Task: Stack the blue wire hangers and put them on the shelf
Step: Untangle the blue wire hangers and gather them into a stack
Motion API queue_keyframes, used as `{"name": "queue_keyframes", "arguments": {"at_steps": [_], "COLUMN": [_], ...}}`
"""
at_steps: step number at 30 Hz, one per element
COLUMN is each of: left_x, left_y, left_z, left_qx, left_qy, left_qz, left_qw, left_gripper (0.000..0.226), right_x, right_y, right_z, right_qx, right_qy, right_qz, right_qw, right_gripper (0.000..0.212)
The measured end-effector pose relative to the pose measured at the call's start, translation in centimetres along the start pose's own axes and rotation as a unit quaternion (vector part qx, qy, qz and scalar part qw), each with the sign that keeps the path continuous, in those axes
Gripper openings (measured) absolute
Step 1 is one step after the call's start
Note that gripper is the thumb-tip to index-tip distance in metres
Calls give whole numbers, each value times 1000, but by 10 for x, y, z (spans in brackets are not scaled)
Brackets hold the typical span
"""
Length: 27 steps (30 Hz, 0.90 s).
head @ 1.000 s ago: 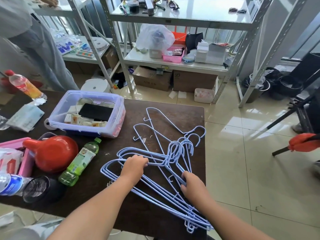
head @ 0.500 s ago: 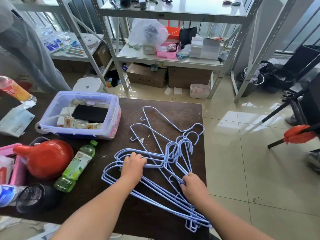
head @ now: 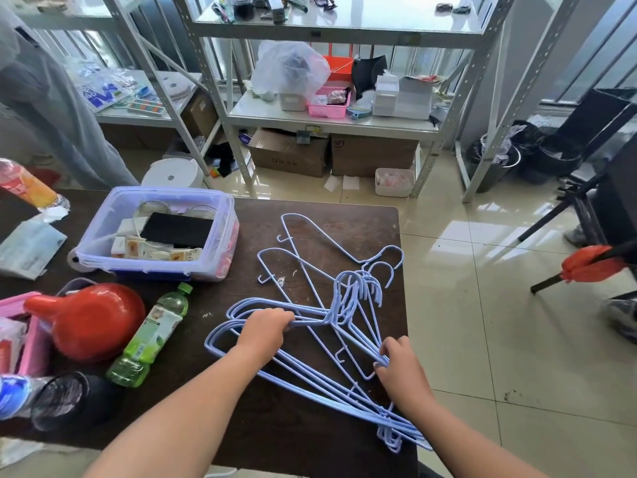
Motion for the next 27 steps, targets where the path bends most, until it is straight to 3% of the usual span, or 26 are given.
{"name": "queue_keyframes", "arguments": {"at_steps": [6,11,19,27], "left_x": [15,24,30,28], "left_y": [-12,-18,-20,-20], "left_z": [4,-5,-17,-18], "left_qx": [19,8,47,55], "left_qy": [-39,-24,48,68], "left_qz": [8,17,9,6], "left_qw": [999,1000,998,996], "left_gripper": [13,11,15,23], "right_x": [4,2,0,-4], "right_y": [-3,-1,2,3], "right_z": [-10,-11,1,-9], "right_qx": [-37,-43,-68,-84], "right_qy": [28,60,57,61], "right_qz": [-42,-53,-38,-5], "right_qw": [998,996,995,995], "right_gripper": [34,46,22,18]}}
Point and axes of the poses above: each hand's wrist, its own x-axis towards the middle knuckle, its own z-axis out of the back of the hand, y = z × x, the point moved 9 cm from there along x, towards the middle knuckle, and after that the axes turned 1 degree about z, right-handed, at the moved point
